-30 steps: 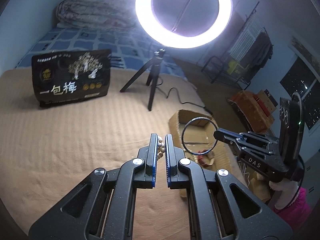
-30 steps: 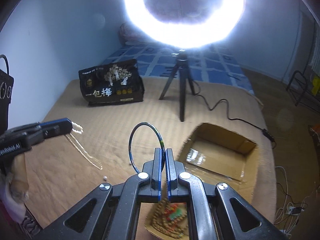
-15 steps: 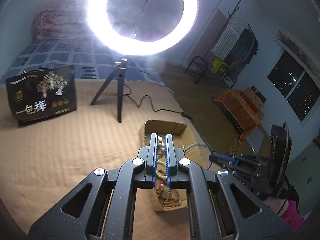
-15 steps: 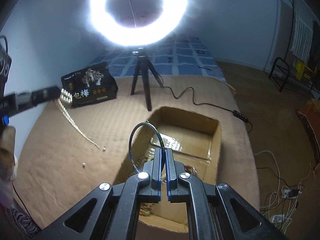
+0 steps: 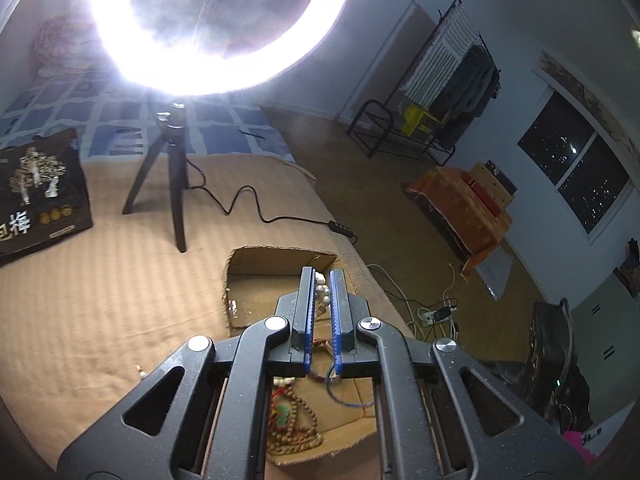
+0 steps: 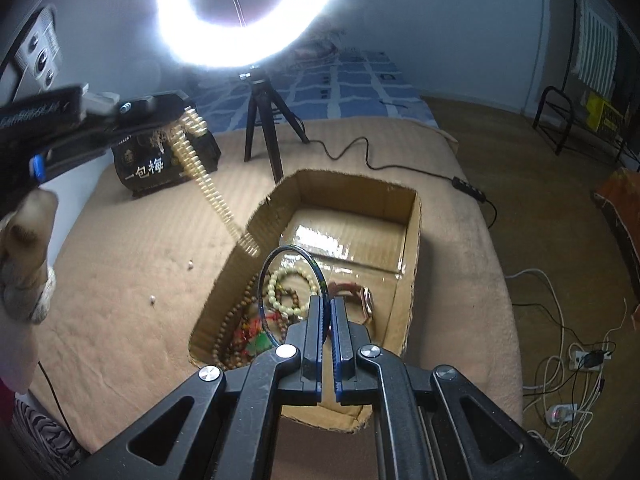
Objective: Organize jewelry
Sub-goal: 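Carry the pearl strand and bangle into the cardboard box and open both tools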
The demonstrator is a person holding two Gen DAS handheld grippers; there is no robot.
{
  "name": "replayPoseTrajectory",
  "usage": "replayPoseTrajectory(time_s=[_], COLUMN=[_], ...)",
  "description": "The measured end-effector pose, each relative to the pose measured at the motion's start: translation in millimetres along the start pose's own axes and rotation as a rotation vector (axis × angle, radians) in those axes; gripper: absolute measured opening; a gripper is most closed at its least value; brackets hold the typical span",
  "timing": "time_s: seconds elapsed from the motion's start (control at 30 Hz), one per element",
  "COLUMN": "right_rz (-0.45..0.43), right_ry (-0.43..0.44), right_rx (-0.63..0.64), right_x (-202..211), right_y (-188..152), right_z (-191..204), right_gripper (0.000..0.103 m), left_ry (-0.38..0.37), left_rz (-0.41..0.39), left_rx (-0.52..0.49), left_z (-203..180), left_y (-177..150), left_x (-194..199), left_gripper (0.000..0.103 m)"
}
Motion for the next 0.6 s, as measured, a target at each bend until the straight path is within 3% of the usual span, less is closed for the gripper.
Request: replayPoseTrajectory(time_s=[0.6], right_rz=[0.086], right_ry=[0.009], right_rx=[0.015], right_x=[-23.3], right_y=[-25.5], right_z=[0.0], right_gripper=[0.001], left_ry=[0.055], left_rz=[0.084], left_rx=[-0.002], left_z=[10.3], left_y=[-22.5], left_x=[-73.3], left_gripper=[0.005])
Point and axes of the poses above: each gripper's, at about its wrist camera, not at the fingertips, and x roughly against the way its jaws point, z to its left, y to its top, the point moved 8 cm from there along -x, roughly the way its jaws point, and after that the axes turned 13 degrees about -z, right-handed, at the moved point
